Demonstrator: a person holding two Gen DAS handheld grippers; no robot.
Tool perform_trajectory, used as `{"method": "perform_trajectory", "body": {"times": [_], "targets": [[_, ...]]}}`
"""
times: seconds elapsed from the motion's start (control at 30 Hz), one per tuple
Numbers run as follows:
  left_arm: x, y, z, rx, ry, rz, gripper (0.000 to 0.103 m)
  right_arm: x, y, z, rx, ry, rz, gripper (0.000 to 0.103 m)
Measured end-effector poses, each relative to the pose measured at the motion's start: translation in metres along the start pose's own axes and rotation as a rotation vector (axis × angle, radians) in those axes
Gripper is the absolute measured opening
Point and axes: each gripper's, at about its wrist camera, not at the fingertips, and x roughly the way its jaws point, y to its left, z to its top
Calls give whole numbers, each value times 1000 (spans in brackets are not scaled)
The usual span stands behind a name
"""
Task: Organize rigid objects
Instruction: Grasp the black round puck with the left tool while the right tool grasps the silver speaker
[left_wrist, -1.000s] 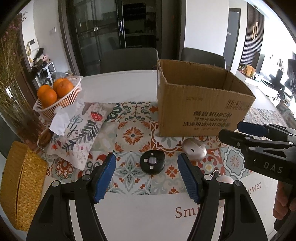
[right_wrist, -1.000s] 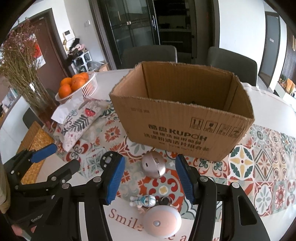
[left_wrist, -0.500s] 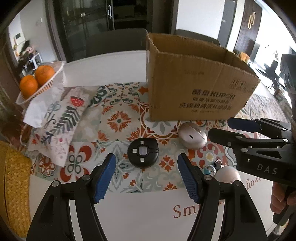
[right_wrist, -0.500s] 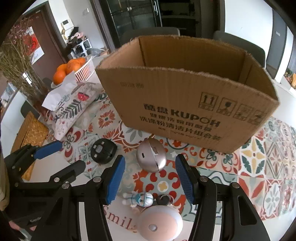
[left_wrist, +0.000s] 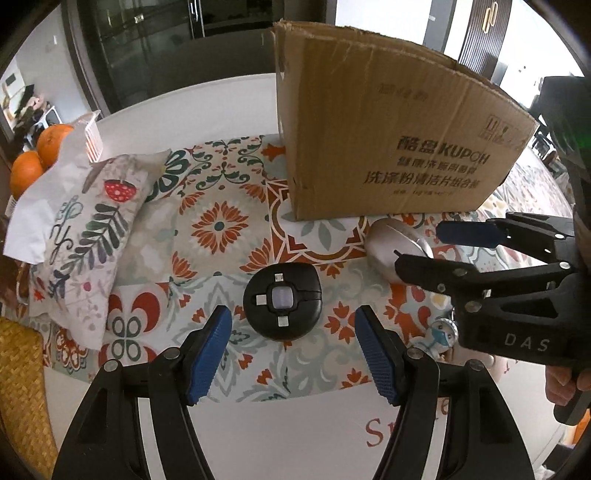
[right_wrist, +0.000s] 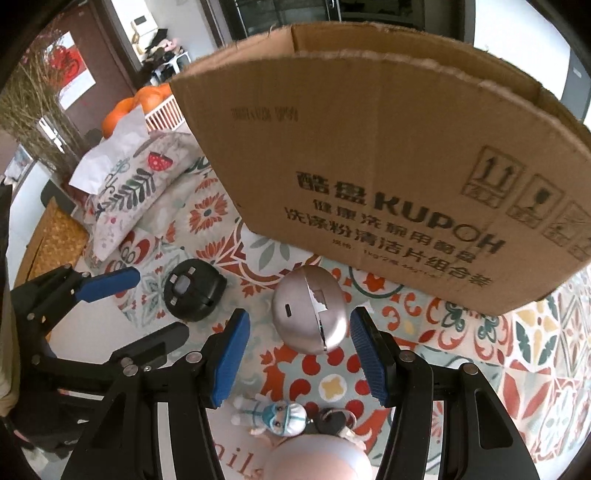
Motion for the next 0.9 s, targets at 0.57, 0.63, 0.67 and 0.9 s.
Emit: {"method": "perform_trajectory", "body": {"times": [0.57, 0.63, 0.67, 0.9], "targets": [[37, 4, 5, -5, 27, -29, 67, 28, 1, 5, -13, 36, -19, 58], [40, 6, 4, -10, 37, -32, 63, 31, 3, 6, -17, 39, -18, 58], [43, 7, 5, -11, 41, -31, 62, 34, 3, 6, -21, 42, -21, 58], [48, 9, 5, -9, 36, -20, 55, 40, 4, 5, -25, 44, -24, 58]]}}
